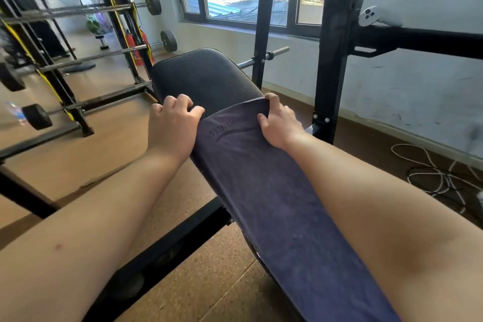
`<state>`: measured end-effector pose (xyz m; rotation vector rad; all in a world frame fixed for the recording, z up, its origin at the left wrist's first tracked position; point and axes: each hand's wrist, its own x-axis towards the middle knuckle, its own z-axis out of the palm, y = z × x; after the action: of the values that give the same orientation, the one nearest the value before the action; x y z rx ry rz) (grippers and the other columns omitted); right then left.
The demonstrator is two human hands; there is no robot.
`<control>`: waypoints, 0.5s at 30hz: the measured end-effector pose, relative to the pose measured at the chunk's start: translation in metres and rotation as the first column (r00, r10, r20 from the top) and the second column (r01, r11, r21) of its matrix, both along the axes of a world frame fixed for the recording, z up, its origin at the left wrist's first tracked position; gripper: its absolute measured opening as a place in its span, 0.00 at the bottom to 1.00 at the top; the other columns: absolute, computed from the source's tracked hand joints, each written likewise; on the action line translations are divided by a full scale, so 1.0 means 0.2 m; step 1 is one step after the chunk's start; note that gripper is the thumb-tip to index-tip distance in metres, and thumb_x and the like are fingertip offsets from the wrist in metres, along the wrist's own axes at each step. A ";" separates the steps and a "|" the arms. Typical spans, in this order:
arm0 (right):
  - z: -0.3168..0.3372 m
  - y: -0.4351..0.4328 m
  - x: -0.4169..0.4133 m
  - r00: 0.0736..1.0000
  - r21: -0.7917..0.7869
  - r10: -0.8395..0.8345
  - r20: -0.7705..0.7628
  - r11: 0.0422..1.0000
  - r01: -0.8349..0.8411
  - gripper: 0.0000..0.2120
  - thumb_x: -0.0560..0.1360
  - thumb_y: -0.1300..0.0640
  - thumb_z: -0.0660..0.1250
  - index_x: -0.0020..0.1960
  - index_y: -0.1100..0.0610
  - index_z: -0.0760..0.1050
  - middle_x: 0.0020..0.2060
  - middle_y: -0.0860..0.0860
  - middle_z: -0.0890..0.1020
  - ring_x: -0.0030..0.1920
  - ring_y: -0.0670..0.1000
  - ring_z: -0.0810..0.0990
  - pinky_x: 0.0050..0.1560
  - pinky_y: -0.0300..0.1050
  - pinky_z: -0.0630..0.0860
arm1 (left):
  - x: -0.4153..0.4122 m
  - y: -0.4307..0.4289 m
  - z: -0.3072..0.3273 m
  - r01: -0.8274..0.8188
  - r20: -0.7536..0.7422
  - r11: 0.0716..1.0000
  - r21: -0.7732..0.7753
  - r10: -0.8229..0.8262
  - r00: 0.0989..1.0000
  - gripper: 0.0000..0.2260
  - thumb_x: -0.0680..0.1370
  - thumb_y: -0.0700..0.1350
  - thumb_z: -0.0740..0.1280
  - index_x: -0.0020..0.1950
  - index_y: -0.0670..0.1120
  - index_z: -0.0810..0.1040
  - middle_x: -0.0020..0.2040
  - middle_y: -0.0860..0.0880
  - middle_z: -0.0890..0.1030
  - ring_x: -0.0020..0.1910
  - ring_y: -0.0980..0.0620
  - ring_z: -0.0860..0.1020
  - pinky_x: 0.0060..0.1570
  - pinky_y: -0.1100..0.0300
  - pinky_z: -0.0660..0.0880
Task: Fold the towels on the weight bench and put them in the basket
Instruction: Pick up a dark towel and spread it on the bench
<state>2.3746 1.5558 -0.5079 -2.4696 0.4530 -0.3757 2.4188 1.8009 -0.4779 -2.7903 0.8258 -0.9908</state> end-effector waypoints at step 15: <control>0.03 0.05 0.13 0.993 -0.170 0.022 -0.112 0.985 -0.041 0.35 0.80 0.32 0.53 0.83 0.42 0.49 0.84 0.47 0.48 0.83 0.53 0.49 0.76 0.64 0.53 | -0.19 -0.15 -0.23 0.110 -0.330 0.993 -0.052 -0.121 0.936 0.29 0.82 0.64 0.51 0.82 0.56 0.55 0.84 0.47 0.49 0.82 0.43 0.43 0.80 0.43 0.40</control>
<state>2.4008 1.5648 -0.5026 -2.6718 0.4421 -0.2765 2.3812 1.7704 -0.5238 -3.0155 1.0279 -0.5507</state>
